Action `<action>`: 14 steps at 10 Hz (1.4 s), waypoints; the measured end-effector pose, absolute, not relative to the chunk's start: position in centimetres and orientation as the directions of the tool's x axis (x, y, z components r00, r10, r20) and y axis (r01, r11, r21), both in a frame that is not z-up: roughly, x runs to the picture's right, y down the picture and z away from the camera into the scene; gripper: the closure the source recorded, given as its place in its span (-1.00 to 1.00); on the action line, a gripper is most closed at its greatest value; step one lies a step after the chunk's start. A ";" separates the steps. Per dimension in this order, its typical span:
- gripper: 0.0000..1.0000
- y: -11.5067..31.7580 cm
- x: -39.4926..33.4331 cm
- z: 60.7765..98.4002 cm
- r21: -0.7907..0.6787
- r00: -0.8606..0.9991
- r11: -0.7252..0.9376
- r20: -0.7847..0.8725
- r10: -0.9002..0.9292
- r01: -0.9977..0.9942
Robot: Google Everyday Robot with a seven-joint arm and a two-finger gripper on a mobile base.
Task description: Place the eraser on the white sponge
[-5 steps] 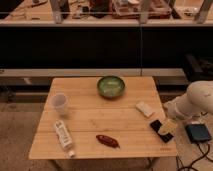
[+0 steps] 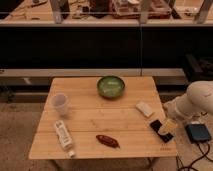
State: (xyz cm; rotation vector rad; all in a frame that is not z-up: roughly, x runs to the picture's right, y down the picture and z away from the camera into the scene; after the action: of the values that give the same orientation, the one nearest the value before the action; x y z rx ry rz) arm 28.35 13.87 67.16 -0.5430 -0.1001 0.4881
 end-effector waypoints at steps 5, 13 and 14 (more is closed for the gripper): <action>-0.60 13.9 28.4 67.2 -0.519 0.881 0.745 -0.035 0.471 -0.419; -0.60 13.9 28.3 67.2 -0.519 0.881 0.745 -0.035 0.471 -0.419; -0.60 13.9 28.3 67.2 -0.519 0.881 0.745 -0.035 0.471 -0.419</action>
State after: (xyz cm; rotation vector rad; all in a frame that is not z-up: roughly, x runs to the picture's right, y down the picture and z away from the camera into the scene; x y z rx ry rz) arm 28.34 13.87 67.16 -0.5431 -0.1002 0.4878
